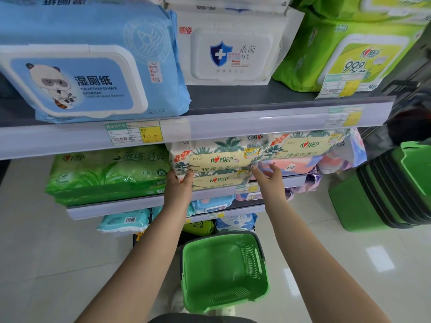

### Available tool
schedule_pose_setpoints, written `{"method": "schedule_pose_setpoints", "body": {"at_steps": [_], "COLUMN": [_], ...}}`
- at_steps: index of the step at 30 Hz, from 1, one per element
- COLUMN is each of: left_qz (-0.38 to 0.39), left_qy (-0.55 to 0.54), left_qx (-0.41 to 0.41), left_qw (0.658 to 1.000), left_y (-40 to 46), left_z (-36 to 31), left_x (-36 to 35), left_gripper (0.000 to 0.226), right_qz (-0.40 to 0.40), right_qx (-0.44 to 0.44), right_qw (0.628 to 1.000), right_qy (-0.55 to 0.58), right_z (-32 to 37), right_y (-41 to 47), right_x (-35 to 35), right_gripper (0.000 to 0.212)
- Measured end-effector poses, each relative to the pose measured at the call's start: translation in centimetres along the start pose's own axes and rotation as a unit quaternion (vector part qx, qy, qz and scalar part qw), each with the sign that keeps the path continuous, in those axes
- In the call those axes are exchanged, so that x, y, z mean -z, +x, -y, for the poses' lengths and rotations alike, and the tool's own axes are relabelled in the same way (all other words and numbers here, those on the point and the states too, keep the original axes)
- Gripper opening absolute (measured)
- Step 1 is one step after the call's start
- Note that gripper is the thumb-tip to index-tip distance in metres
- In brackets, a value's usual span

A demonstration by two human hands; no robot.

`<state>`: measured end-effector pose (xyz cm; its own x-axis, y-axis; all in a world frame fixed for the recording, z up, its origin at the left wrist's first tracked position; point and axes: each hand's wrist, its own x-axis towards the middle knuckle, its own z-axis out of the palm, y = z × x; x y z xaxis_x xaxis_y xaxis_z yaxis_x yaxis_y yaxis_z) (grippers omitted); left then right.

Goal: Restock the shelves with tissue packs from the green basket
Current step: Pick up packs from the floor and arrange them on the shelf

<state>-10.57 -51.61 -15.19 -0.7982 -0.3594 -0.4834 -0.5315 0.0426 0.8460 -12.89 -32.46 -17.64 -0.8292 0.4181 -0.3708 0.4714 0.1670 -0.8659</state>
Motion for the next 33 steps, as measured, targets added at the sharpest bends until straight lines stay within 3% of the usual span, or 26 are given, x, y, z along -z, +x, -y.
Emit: {"method": "schedule_pose_setpoints", "body": {"at_steps": [10,15,17,21,27,29,33], "left_qz": [0.006,0.006,0.027,0.063,0.082,0.082,0.078], "left_qy": [-0.029,-0.057,-0.054,-0.049,-0.064,-0.064,-0.051], "left_qx": [0.016,-0.028,-0.047,-0.04,-0.045,-0.041,-0.035], "left_qw": [0.999,0.998,0.997,0.996,0.994,0.994,0.995], "left_y": [-0.5,-3.7,-4.4,-4.3,-3.8,-4.0,-4.3], "left_z": [-0.5,-1.8,-2.2,-2.6,-3.3,-3.2,-3.0], "left_x": [0.4,1.3,1.0,0.0,-0.5,-0.5,0.0], "left_gripper": [0.041,0.057,0.065,0.085,0.094,0.094,0.09], "right_qz": [-0.008,-0.095,-0.088,0.032,0.075,0.047,-0.087], "right_qx": [0.012,0.167,0.234,0.272,0.27,0.284,0.307], "right_qw": [1.0,0.98,0.968,0.955,0.952,0.952,0.939], "right_qy": [0.007,0.052,0.017,-0.11,-0.124,-0.107,-0.13], "right_z": [1.4,2.1,1.9,1.5,1.7,1.7,2.6], "right_y": [-0.7,-3.5,-4.5,-5.4,-4.6,-4.5,-2.7], "right_x": [-0.4,0.4,0.2,-1.1,-1.0,-0.6,1.7], "right_gripper": [0.05,0.024,0.038,0.068,0.072,0.064,0.056]}}
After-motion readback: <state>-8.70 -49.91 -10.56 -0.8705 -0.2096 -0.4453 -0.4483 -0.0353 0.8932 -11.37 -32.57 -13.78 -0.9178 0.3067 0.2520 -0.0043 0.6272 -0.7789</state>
